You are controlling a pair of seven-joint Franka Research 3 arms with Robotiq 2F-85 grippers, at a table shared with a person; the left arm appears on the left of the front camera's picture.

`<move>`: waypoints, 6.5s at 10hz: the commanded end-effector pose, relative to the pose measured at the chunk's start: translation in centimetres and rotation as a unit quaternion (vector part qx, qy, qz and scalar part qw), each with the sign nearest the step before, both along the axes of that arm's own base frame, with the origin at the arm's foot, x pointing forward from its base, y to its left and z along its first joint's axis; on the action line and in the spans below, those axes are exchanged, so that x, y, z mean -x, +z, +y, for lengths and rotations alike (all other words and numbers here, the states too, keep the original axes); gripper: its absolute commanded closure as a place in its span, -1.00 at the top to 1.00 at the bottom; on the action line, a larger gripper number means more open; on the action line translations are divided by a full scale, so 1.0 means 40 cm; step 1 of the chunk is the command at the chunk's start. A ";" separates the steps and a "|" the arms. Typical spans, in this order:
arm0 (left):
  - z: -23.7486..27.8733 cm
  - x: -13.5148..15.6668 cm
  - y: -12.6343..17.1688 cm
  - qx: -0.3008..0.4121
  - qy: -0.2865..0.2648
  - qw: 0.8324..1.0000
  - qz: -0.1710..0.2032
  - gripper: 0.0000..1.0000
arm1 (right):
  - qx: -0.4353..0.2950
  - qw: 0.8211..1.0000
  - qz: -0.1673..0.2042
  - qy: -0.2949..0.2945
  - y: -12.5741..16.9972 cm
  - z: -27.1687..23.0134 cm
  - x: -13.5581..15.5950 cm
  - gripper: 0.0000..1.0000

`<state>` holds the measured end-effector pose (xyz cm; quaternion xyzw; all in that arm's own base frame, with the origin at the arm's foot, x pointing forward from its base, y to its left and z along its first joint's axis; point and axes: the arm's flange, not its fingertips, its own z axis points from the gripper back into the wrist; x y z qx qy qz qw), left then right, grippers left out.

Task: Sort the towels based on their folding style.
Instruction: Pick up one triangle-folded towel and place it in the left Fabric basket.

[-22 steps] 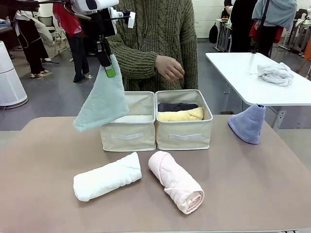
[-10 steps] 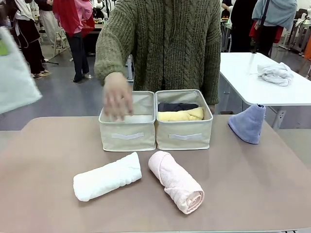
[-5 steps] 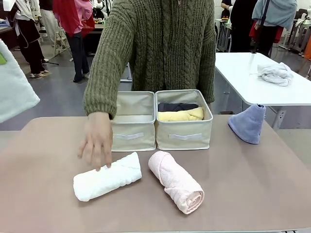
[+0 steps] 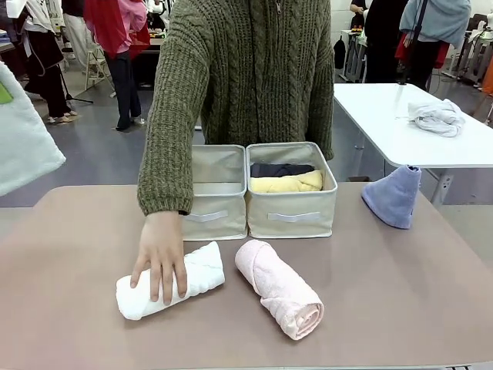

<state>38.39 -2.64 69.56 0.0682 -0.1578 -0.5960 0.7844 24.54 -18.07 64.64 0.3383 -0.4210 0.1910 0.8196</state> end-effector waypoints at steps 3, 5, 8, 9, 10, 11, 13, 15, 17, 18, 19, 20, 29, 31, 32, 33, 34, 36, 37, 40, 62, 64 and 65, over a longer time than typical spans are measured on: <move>0.006 0.006 0.006 -0.003 0.000 1.000 -0.003 -0.66 | -0.004 1.000 -0.004 0.007 -0.003 0.002 -0.003 1.00; 0.006 0.006 0.006 -0.003 0.000 1.000 -0.003 -0.66 | -0.004 1.000 -0.004 0.007 -0.003 0.002 -0.003 1.00; 0.006 0.006 0.006 -0.003 0.000 1.000 -0.003 -0.66 | -0.004 1.000 -0.004 0.007 -0.003 0.002 -0.003 1.00; 0.006 0.006 0.006 -0.003 0.000 1.000 -0.003 -0.66 | -0.004 1.000 -0.004 0.007 -0.003 0.002 -0.003 1.00; 0.006 0.006 0.006 -0.003 0.000 1.000 -0.003 -0.66 | -0.004 1.000 -0.004 0.007 -0.003 0.002 -0.003 1.00; 0.006 0.006 0.006 -0.003 0.000 1.000 -0.003 -0.66 | -0.004 1.000 -0.004 0.007 -0.003 0.002 -0.003 1.00; 0.006 0.006 0.006 -0.003 0.000 1.000 -0.003 -0.66 | -0.004 1.000 -0.004 0.007 -0.003 0.002 -0.003 1.00; 0.006 0.006 0.006 -0.003 0.000 1.000 -0.003 -0.66 | -0.004 1.000 -0.004 0.007 -0.003 0.002 -0.003 1.00; 0.003 0.000 0.000 0.001 0.000 1.000 0.000 -0.66 | -0.004 1.000 -0.004 0.007 -0.003 0.002 -0.003 1.00; -0.025 -0.012 0.018 -0.017 -0.040 0.999 -0.026 -0.66 | -0.004 1.000 -0.004 0.007 -0.003 0.002 -0.003 1.00; -0.075 -0.029 0.036 -0.032 -0.080 0.996 -0.032 -0.66 | -0.004 1.000 -0.004 0.007 -0.003 0.002 -0.003 1.00; -0.127 -0.040 0.046 -0.041 -0.097 0.994 -0.030 -0.66 | -0.004 1.000 -0.004 0.007 -0.003 0.002 -0.003 1.00; -0.360 -0.123 0.000 -0.049 -0.151 0.987 0.000 -0.66 | -0.004 1.000 -0.004 0.007 -0.003 0.002 -0.003 1.00; -0.513 -0.208 0.039 -0.065 -0.232 0.970 -0.012 -0.66 | -0.004 1.000 -0.004 0.007 -0.003 0.002 -0.003 1.00; -0.594 -0.248 0.033 -0.074 -0.250 0.965 -0.003 -0.66 | -0.004 1.000 -0.004 0.007 -0.003 0.002 -0.003 1.00; -0.666 -0.283 0.017 -0.086 -0.260 0.962 0.005 -0.66 | -0.004 1.000 -0.004 0.007 -0.003 0.002 -0.003 1.00; -0.733 -0.341 -0.002 -0.089 -0.280 0.956 0.024 -0.66 | -0.004 1.000 -0.004 0.007 -0.003 0.002 -0.003 1.00; -0.828 -0.377 -0.093 -0.085 -0.302 0.949 0.040 -0.66 | -0.004 1.000 -0.004 0.007 -0.003 0.002 -0.003 1.00; -0.857 -0.410 -0.120 -0.086 -0.305 0.948 0.042 -0.66 | -0.004 1.000 -0.004 0.007 -0.003 0.002 -0.003 1.00; -0.878 -0.448 -0.198 -0.074 -0.298 0.949 0.070 -0.66 | -0.004 1.000 -0.004 0.007 -0.003 0.002 -0.003 1.00; -0.903 -0.481 -0.551 -0.071 -0.303 0.933 0.180 0.47 | -0.004 1.000 -0.004 0.007 -0.003 0.002 -0.003 1.00; -0.903 -0.482 -0.550 -0.070 -0.305 0.932 0.185 0.54 | -0.004 1.000 -0.004 0.007 -0.003 0.002 -0.003 1.00; -0.904 -0.482 -0.550 -0.070 -0.306 0.931 0.186 1.00 | -0.004 1.000 -0.004 0.007 -0.003 0.002 -0.003 1.00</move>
